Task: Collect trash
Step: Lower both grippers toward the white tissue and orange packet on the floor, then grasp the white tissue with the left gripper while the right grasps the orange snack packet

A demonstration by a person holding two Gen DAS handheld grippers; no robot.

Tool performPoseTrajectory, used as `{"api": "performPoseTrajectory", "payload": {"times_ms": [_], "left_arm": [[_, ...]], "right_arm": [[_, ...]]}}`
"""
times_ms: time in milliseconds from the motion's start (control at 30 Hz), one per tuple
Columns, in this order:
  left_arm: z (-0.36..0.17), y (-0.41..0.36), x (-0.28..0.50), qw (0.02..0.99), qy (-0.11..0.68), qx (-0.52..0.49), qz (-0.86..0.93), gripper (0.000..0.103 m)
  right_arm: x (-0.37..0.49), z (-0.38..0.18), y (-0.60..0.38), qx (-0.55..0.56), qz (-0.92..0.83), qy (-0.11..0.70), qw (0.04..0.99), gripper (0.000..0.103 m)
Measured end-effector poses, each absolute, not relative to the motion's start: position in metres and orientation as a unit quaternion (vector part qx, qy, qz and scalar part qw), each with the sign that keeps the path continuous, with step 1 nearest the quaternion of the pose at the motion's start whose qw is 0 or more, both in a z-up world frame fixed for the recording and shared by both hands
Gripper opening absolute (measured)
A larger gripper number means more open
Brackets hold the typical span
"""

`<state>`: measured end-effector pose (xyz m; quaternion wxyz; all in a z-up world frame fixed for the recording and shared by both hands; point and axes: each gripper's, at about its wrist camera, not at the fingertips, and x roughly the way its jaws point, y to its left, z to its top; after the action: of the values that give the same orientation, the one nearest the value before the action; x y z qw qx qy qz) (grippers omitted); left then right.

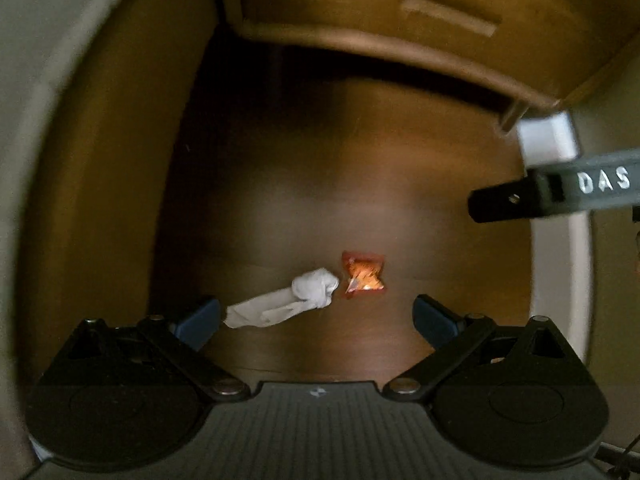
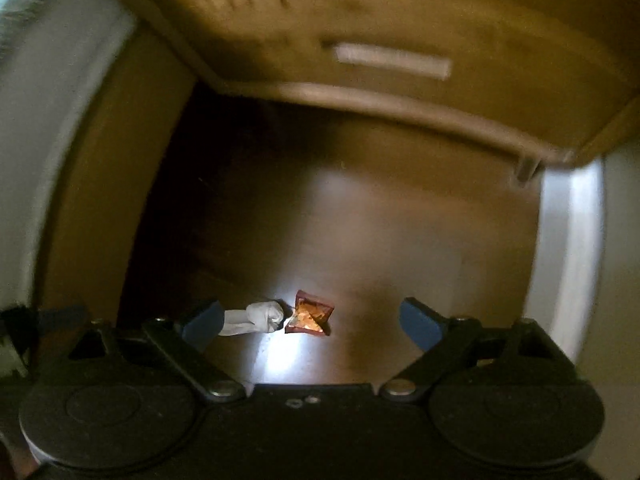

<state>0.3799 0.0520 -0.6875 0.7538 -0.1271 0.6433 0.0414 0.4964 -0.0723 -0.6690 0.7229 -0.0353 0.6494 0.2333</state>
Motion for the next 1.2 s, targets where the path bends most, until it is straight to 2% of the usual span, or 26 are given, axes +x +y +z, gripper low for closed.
{"api": "performPoseTrajectory", "payload": {"times_ms": [133, 333, 500, 567, 633, 700, 767, 833, 867, 933, 967, 1000, 1033, 1200], "left_arm": [[-0.753, 0.048, 0.382, 0.742, 0.657, -0.129, 0.048, 0.103], [-0.821, 0.056, 0.391, 0.725, 0.668, -0.154, 0.068, 0.103], [-0.857, 0.06, 0.395, 0.718, 0.672, -0.172, 0.06, 0.102], [-0.864, 0.057, 0.395, 0.715, 0.675, -0.175, 0.055, 0.102], [-0.869, 0.056, 0.394, 0.71, 0.679, -0.177, 0.054, 0.097], [-0.874, 0.057, 0.394, 0.702, 0.685, -0.186, 0.053, 0.08], [-0.878, 0.06, 0.395, 0.696, 0.69, -0.191, 0.057, 0.068], [-0.881, 0.063, 0.396, 0.692, 0.691, -0.2, 0.06, 0.066], [-0.883, 0.065, 0.397, 0.691, 0.691, -0.202, 0.06, 0.061], [-0.882, 0.062, 0.398, 0.693, 0.693, -0.19, 0.057, 0.056], [-0.881, 0.061, 0.398, 0.694, 0.693, -0.186, 0.057, 0.048], [-0.88, 0.062, 0.398, 0.693, 0.693, -0.188, 0.056, 0.034], [-0.88, 0.065, 0.398, 0.689, 0.695, -0.199, 0.055, 0.029], [-0.864, 0.072, 0.395, 0.682, 0.702, -0.198, 0.057, 0.025]], "right_arm": [[0.497, -0.741, -0.064, -0.013, 0.216, 0.682, 0.699, 0.088], [0.492, -0.833, -0.045, 0.004, 0.206, 0.725, 0.657, 0.081], [0.493, -0.88, -0.033, 0.012, 0.194, 0.742, 0.641, 0.079], [0.49, -0.893, -0.029, 0.014, 0.181, 0.75, 0.636, 0.072], [0.487, -0.899, -0.027, 0.015, 0.169, 0.755, 0.633, 0.067], [0.484, -0.904, -0.027, 0.018, 0.159, 0.759, 0.632, 0.06], [0.48, -0.908, -0.026, 0.017, 0.152, 0.76, 0.631, 0.054], [0.479, -0.905, -0.025, 0.015, 0.151, 0.756, 0.636, 0.054], [0.478, -0.906, -0.022, 0.016, 0.153, 0.756, 0.637, 0.052], [0.474, -0.904, -0.018, 0.002, 0.151, 0.753, 0.641, 0.044], [0.472, -0.903, -0.018, -0.002, 0.145, 0.752, 0.643, 0.038], [0.473, -0.903, -0.021, -0.001, 0.143, 0.753, 0.642, 0.036], [0.473, -0.902, -0.023, -0.001, 0.142, 0.753, 0.642, 0.034], [0.469, -0.888, -0.032, -0.003, 0.149, 0.746, 0.649, 0.028]]}}
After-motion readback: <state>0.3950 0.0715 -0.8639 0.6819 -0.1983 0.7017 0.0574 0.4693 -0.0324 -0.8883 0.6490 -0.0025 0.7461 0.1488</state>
